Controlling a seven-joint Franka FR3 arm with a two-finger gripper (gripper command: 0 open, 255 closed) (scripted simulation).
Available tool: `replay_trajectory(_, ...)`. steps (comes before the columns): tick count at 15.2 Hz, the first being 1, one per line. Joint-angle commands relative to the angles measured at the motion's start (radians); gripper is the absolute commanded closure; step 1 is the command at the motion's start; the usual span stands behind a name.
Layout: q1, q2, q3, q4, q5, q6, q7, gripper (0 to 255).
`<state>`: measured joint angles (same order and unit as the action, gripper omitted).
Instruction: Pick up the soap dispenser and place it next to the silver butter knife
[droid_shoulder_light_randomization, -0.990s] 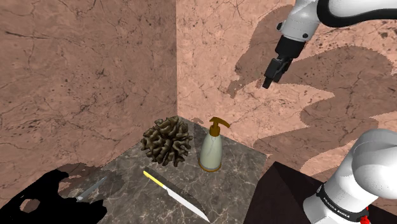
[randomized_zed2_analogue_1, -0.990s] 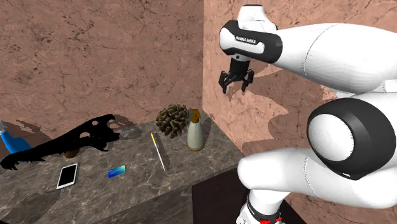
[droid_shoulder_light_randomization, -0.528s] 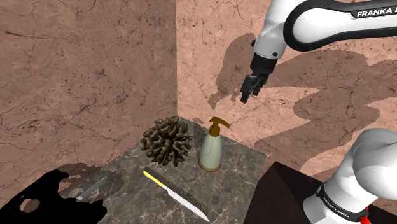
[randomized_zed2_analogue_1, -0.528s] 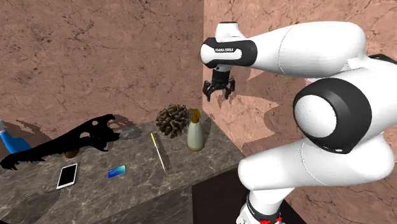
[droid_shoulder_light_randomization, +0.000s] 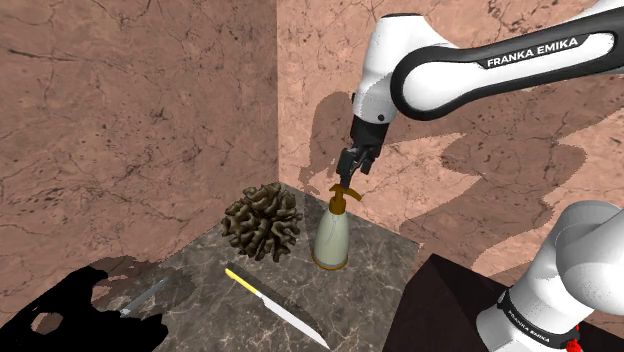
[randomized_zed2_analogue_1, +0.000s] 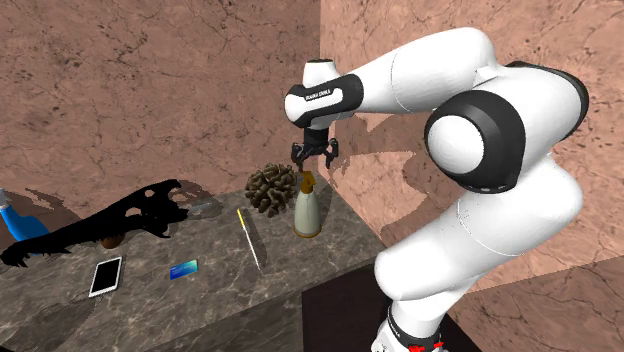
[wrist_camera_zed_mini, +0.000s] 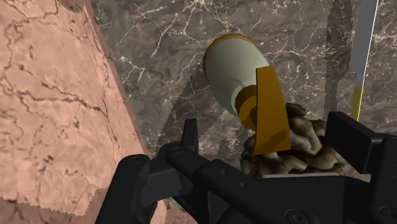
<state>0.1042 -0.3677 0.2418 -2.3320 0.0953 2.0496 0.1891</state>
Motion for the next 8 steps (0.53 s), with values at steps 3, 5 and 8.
replay_trajectory(3,0.008,0.065,0.028,-0.004,-0.003,0.061,0.030,0)
replay_trajectory(5,0.008,0.077,0.031,-0.021,-0.005,0.089,0.031,0)
replay_trajectory(8,0.008,0.097,0.035,-0.045,-0.007,0.132,0.034,0)
